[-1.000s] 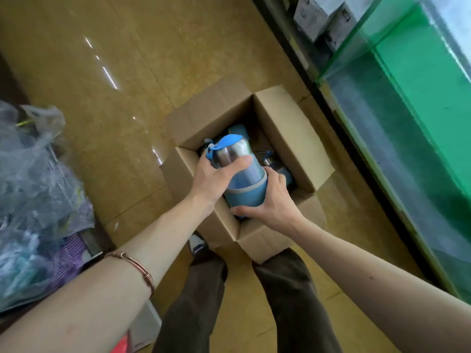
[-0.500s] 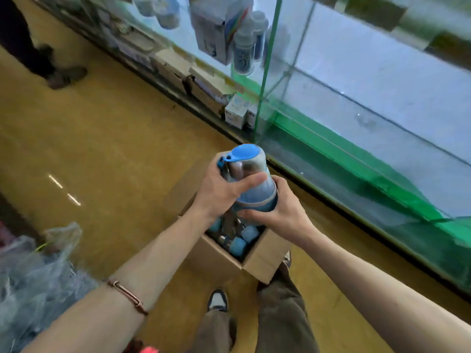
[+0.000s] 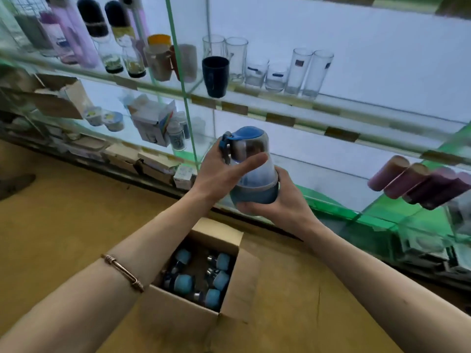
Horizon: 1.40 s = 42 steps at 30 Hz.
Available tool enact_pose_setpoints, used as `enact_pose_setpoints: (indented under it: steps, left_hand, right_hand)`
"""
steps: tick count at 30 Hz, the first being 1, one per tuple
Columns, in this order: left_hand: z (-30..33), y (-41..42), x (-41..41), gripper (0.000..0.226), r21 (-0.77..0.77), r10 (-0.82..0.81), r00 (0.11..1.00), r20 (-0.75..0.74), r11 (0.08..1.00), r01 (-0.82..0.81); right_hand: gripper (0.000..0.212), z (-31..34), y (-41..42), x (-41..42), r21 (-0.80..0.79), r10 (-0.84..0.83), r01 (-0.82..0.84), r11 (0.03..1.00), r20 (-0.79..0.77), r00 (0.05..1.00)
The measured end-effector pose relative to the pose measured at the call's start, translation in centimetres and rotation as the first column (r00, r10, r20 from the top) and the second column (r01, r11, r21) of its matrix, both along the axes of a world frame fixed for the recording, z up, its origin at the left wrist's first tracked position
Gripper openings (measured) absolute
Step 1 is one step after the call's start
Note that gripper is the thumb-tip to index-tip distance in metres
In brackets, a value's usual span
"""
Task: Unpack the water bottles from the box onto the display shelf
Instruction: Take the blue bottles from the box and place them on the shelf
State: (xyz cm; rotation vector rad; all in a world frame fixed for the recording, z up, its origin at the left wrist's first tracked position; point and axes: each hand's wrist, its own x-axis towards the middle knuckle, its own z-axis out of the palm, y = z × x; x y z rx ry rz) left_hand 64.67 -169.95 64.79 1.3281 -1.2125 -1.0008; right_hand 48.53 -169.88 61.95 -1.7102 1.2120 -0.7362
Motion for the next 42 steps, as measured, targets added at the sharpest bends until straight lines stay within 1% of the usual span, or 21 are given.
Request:
enact_pose_setpoints:
  steps: [3, 5, 6, 7, 8, 11, 12, 15, 17, 19, 22, 25, 30, 34, 37, 39, 42]
  left_hand:
    - [3.7, -1.2, -4.1, 0.052, -0.051, -0.093, 0.996, 0.019, 0.994, 0.094]
    - [6.0, -2.0, -7.3, 0.042, -0.086, -0.13, 0.991, 0.033, 0.987, 0.133]
    - [6.9, -2.5, -8.9, 0.045, -0.112, -0.144, 0.989, 0.035, 0.983, 0.147]
    - [7.9, -2.9, -10.5, 0.052, -0.137, -0.148, 0.989, 0.031, 0.979, 0.151]
    - [8.8, -3.4, -12.2, 0.059, -0.157, -0.142, 0.989, 0.025, 0.977, 0.145]
    - [11.4, -4.4, -17.1, 0.066, -0.227, -0.107, 0.994, 0.009, 0.968, 0.106]
    - [12.2, -4.8, -18.6, 0.066, -0.256, -0.086, 0.996, 0.03, 0.962, 0.091]
    - [14.5, -5.8, -22.6, 0.054, -0.329, -0.066, 0.992, 0.111, 0.939, 0.099]
    - [16.1, -6.6, -25.0, 0.046, -0.347, -0.057, 0.988, 0.14, 0.932, 0.103]
    - [17.4, -7.4, -27.1, 0.043, -0.365, -0.049, 0.987, 0.153, 0.926, 0.102]
    - [19.1, -8.8, -29.7, 0.045, -0.369, -0.066, 0.984, 0.166, 0.921, 0.124]
    - [20.7, -10.4, -31.4, 0.045, -0.359, -0.086, 0.975, 0.207, 0.92, 0.157]
    - [23.3, -14.3, -33.9, 0.041, -0.37, -0.191, 0.955, 0.227, 0.89, 0.266]
    - [25.2, -17.8, -36.5, 0.041, -0.426, -0.229, 0.962, 0.152, 0.863, 0.272]
    - [26.5, -20.6, -38.2, 0.051, -0.453, -0.252, 0.963, 0.097, 0.85, 0.268]
    - [27.4, -22.5, -38.8, 0.054, -0.447, -0.283, 0.955, 0.091, 0.845, 0.293]
    - [28.4, -25.4, -38.7, 0.047, -0.435, -0.331, 0.936, 0.116, 0.831, 0.348]
  right_hand:
    - [0.077, 3.5, -0.4, -3.9, -0.076, -0.063, 0.063, 0.995, -0.005, 0.998]
    - [0.068, 6.1, -0.7, -7.0, -0.123, -0.105, 0.105, 0.987, 0.001, 0.994]
    - [0.06, 7.3, -0.8, -8.7, -0.146, -0.126, 0.126, 0.981, 0.01, 0.992]
    - [0.054, 8.3, -1.1, -10.5, -0.163, -0.147, 0.147, 0.975, 0.012, 0.989]
    - [0.053, 9.4, -1.4, -12.2, -0.178, -0.166, 0.165, 0.97, 0.007, 0.986]
    - [0.065, 12.4, -2.4, -17.4, -0.225, -0.206, 0.195, 0.954, -0.026, 0.978]
    - [0.065, 13.4, -2.6, -19.0, -0.244, -0.214, 0.199, 0.949, -0.037, 0.976]
    - [0.062, 16.1, -3.1, -23.8, -0.282, -0.218, 0.188, 0.941, -0.08, 0.973]
    - [0.062, 17.4, -3.5, -26.4, -0.305, -0.225, 0.186, 0.934, -0.098, 0.969]
    - [0.064, 18.3, -4.3, -28.6, -0.351, -0.264, 0.213, 0.912, -0.103, 0.959]
    - [0.065, 19.5, -5.5, -31.0, -0.384, -0.314, 0.256, 0.887, -0.094, 0.945]
    - [0.066, 20.4, -6.9, -33.0, -0.406, -0.327, 0.263, 0.875, -0.095, 0.94]
    - [0.068, 22.3, -10.0, -35.9, -0.426, -0.367, 0.301, 0.853, -0.078, 0.927]
    - [0.069, 24.5, -12.9, -37.6, -0.488, -0.428, 0.335, 0.806, -0.089, 0.899]
    - [0.068, 26.0, -15.4, -38.3, -0.518, -0.475, 0.37, 0.771, -0.081, 0.876]
    - [0.069, 26.8, -17.0, -38.7, -0.534, -0.501, 0.387, 0.752, -0.081, 0.862]
    - [0.071, 27.7, -19.5, -39.4, -0.55, -0.527, 0.396, 0.735, -0.097, 0.844]
